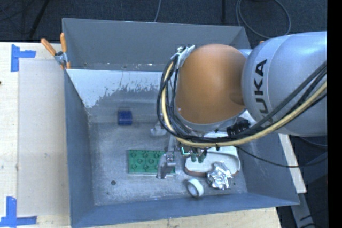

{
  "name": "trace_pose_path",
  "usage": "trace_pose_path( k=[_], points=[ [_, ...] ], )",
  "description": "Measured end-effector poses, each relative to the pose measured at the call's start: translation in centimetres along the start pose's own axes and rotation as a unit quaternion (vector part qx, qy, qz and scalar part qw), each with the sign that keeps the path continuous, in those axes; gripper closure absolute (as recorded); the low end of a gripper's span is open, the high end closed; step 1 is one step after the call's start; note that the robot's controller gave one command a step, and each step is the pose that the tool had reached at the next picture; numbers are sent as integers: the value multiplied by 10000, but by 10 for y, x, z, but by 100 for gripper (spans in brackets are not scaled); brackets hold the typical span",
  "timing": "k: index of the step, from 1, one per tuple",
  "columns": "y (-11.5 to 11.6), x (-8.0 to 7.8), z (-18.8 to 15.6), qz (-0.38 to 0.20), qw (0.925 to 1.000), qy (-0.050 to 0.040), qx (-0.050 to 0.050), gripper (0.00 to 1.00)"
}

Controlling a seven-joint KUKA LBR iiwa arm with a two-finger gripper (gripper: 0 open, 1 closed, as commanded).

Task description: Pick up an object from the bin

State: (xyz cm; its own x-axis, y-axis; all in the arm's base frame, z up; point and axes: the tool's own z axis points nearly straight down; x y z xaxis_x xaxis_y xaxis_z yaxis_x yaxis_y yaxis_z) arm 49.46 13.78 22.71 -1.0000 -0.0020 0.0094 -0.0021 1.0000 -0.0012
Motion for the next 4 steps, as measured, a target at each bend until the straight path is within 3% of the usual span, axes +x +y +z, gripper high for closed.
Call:
trace_pose_path(
  k=[1, 2, 3, 4],
  points=[
    [-32, -14, 143, 22, 10000, -31, -4, 0],
    [-32, -15, 140, 40, 10000, -38, -9, 100],
    [-38, 0, 147, -1641, 9860, -292, -18, 100],
    [-25, 22, 22, -1257, 9920, -81, -6, 100]
  ],
)
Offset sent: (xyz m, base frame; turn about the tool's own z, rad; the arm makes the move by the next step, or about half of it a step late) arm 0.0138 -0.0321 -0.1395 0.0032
